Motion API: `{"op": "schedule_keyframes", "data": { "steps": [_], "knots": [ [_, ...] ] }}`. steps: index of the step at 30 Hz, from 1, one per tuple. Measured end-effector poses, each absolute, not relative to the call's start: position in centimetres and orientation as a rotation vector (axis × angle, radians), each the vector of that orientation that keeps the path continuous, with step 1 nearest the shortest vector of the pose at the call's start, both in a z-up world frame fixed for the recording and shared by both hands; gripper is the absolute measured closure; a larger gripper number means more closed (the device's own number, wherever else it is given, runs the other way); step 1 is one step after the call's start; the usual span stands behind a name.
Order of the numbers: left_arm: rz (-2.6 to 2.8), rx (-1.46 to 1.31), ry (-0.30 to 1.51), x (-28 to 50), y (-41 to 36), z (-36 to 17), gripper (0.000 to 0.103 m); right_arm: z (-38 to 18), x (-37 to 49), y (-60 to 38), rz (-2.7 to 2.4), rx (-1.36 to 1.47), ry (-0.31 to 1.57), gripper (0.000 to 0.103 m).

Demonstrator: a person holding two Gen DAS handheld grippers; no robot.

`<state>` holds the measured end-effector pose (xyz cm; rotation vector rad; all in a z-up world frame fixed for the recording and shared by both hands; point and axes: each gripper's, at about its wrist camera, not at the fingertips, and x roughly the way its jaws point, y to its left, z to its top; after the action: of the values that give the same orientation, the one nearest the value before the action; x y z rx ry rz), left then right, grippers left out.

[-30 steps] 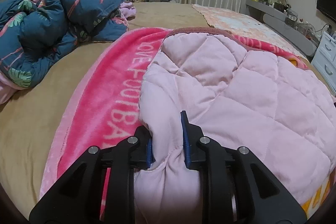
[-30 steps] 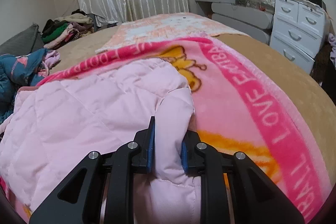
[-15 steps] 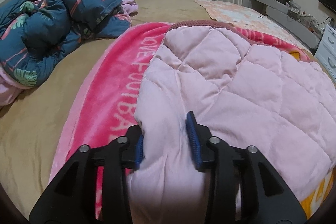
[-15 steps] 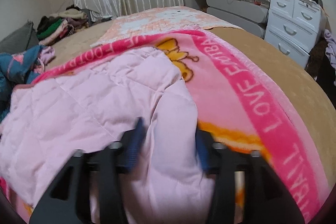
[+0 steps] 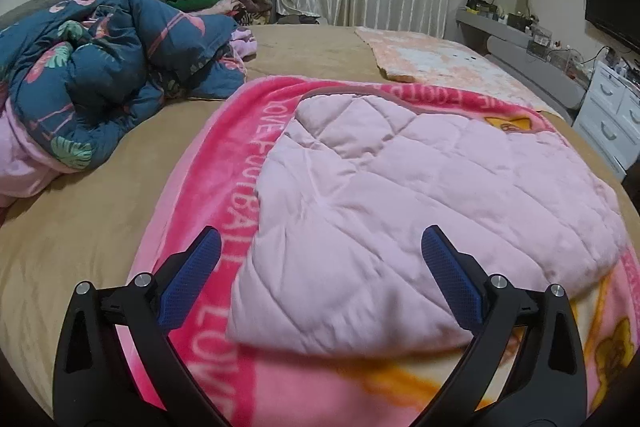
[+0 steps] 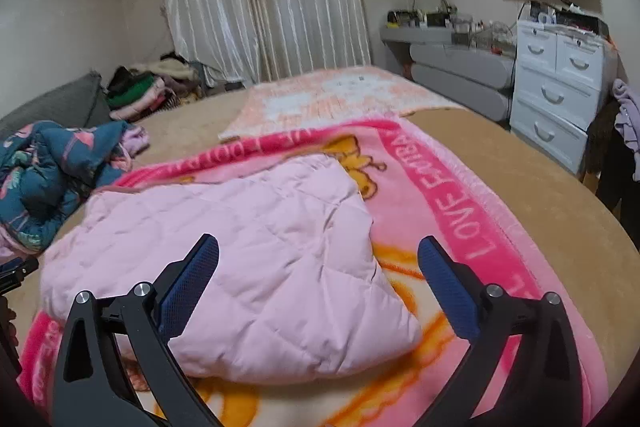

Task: Fold large clothes
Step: 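Open both grippers and pull back from the folded jacket bundle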

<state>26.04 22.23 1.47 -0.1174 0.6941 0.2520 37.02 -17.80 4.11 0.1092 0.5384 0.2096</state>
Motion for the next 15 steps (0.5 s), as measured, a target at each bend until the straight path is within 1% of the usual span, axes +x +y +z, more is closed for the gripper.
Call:
{"op": "schedule_keyframes", "data": {
  "steps": [15],
  "knots": [
    [0.248, -0.101, 0.678, 20.1, 18.9, 1.5, 0.009, 4.6, 28.9, -17.7, 0.242, 0.109, 0.488, 0.004]
  ]
}}
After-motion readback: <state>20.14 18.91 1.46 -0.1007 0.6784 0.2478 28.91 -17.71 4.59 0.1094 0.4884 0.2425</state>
